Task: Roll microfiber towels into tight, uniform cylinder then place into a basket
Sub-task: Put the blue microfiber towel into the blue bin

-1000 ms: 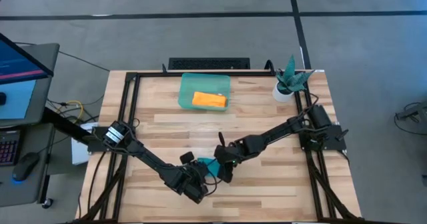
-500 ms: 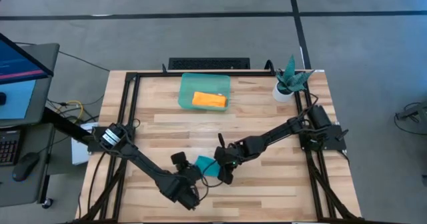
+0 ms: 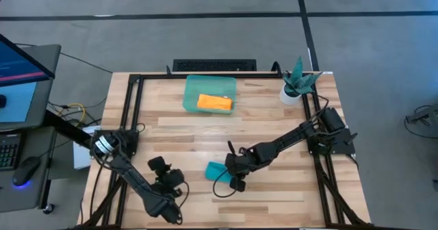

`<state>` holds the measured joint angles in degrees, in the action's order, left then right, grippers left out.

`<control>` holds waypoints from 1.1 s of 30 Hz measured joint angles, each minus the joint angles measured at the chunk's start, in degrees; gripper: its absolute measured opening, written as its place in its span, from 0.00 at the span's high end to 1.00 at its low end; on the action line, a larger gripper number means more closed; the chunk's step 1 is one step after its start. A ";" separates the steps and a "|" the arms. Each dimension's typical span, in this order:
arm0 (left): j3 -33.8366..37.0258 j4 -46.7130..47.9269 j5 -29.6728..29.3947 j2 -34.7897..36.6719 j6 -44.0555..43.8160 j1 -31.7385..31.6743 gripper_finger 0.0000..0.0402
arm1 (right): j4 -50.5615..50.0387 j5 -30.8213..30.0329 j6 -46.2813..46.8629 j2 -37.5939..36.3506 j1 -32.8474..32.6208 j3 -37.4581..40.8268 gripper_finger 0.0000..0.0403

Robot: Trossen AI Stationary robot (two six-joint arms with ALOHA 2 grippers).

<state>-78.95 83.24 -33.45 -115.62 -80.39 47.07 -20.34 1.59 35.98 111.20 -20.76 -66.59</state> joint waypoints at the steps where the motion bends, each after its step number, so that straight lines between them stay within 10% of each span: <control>1: 1.53 -2.39 -1.10 0.63 -0.68 0.39 0.73 | -0.02 -0.14 -0.01 0.00 -0.14 0.00 0.94; 11: 22.25 -25.65 -13.66 18.35 -8.03 1.79 0.99 | -0.42 -0.45 0.01 -0.11 -1.35 -0.11 0.94; 17: 32.03 -48.02 -21.52 31.27 7.82 0.65 1.00 | -0.40 -0.86 0.01 -0.17 -1.00 -0.14 0.94; 24: 36.82 -64.23 -12.05 37.12 23.59 -4.85 0.94 | -0.61 -1.10 0.01 -0.22 -0.89 -0.22 0.93; 33: 36.69 -71.89 3.34 33.99 29.11 -14.40 0.63 | -0.63 -1.10 0.01 -0.24 -0.87 -0.22 0.93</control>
<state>-42.26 11.35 -30.11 -81.63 -51.28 32.68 -20.97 0.49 35.99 110.96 -21.63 -66.81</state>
